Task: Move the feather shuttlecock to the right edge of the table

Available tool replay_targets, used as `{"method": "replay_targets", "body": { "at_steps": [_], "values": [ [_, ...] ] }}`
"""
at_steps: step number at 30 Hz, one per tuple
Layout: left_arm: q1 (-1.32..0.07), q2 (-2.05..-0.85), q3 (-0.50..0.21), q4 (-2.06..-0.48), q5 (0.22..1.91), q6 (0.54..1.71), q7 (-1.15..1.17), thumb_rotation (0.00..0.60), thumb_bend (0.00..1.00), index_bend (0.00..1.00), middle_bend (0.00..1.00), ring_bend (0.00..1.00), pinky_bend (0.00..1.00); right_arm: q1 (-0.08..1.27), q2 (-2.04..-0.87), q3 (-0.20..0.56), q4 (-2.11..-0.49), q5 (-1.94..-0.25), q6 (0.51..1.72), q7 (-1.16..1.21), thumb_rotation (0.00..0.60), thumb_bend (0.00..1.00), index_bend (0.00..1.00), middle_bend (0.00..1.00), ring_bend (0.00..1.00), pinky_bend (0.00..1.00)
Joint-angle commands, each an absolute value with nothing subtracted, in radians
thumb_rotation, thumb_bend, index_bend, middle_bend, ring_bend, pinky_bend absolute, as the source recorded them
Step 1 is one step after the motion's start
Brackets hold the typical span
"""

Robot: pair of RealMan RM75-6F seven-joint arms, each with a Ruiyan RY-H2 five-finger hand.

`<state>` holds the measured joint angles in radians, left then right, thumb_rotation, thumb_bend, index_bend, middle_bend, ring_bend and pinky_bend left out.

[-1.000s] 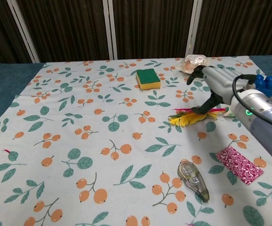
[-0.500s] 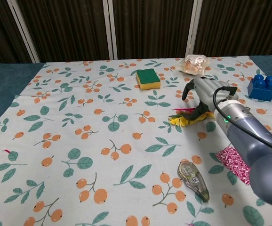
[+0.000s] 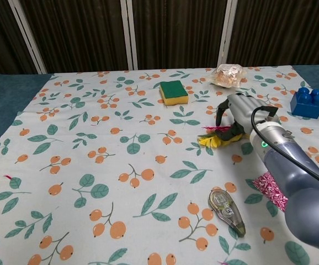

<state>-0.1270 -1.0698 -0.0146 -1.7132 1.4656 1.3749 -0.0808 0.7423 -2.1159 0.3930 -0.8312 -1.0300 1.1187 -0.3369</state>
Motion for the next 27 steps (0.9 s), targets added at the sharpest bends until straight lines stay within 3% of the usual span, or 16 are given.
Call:
{"method": "replay_targets", "body": {
  "at_steps": [1, 11, 21, 27],
  "values": [
    [-0.127, -1.069, -0.015, -1.714, 1.464, 1.374, -0.081, 0.600, 0.08, 0.00, 0.00, 0.00, 0.00, 0.740, -2.120, 0.392, -0.829, -1.035, 1.121, -0.332, 0.600, 0.32, 0.54, 0.23, 0.00, 0.00],
    [-0.126, -1.067, -0.015, -1.717, 1.457, 1.370, -0.084, 0.600, 0.08, 0.00, 0.00, 0.00, 0.00, 0.736, -2.131, 0.393, -0.831, -1.048, 1.127, -0.317, 0.600, 0.41, 0.59, 0.27, 0.00, 0.00],
    [-0.126, -1.068, -0.014, -1.716, 1.460, 1.373, -0.083, 0.600, 0.08, 0.00, 0.00, 0.00, 0.00, 0.729, -2.119, 0.395, -0.863, -1.062, 1.139, -0.313, 0.600, 0.42, 0.61, 0.28, 0.00, 0.00],
    [-0.125, -1.069, -0.014, -1.716, 1.456, 1.372, -0.083, 0.600, 0.08, 0.00, 0.00, 0.00, 0.00, 0.725, -2.077, 0.412, -0.961, -1.083, 1.172, -0.314, 0.600, 0.42, 0.62, 0.28, 0.00, 0.00]
  ]
}}
